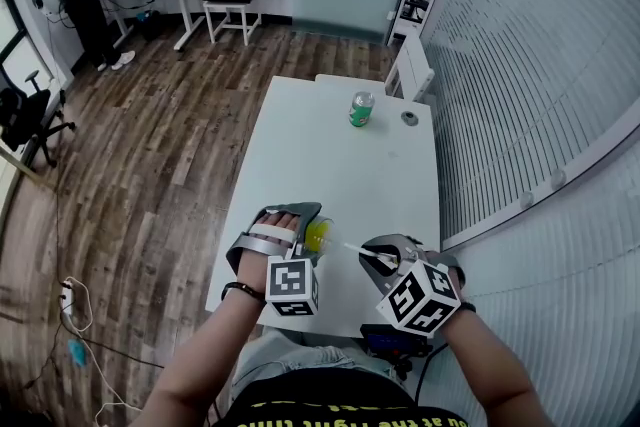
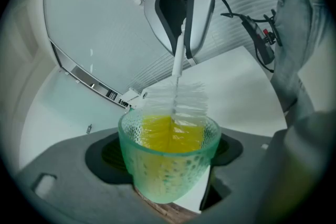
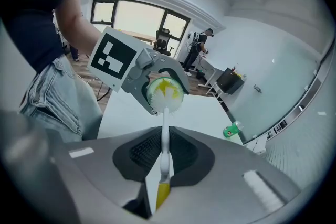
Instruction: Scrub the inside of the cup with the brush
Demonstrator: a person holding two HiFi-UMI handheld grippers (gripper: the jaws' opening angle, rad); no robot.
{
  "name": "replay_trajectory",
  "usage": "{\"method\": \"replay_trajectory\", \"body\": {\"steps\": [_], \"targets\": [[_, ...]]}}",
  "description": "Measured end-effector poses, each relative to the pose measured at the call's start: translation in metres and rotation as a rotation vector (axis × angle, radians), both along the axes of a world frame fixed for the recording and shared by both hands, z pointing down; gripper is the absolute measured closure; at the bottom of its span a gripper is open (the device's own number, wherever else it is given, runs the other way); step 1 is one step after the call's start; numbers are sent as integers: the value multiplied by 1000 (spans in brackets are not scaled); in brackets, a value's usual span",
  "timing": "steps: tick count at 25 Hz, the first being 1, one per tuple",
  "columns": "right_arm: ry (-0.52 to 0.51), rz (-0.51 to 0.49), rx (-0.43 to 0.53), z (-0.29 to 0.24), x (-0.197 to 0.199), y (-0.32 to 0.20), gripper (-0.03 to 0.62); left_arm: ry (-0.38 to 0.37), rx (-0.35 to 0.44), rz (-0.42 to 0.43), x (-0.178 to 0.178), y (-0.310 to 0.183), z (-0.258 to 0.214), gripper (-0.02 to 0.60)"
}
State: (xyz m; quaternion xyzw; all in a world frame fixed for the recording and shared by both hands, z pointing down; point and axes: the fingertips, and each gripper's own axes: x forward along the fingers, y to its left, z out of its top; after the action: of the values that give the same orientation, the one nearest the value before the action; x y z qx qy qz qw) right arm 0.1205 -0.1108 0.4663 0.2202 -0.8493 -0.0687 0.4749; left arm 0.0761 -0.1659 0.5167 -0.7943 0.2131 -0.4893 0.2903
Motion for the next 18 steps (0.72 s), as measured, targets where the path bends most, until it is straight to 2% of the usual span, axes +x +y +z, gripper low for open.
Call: {"method": "replay_trajectory", "body": {"steps": [10, 18], "targets": [[9, -43, 40, -4, -4, 7, 549, -21, 0, -12, 1, -6, 8, 173], [-25, 9, 9, -10, 10, -3, 549, -29, 7, -4, -1, -5, 8, 173]]}}
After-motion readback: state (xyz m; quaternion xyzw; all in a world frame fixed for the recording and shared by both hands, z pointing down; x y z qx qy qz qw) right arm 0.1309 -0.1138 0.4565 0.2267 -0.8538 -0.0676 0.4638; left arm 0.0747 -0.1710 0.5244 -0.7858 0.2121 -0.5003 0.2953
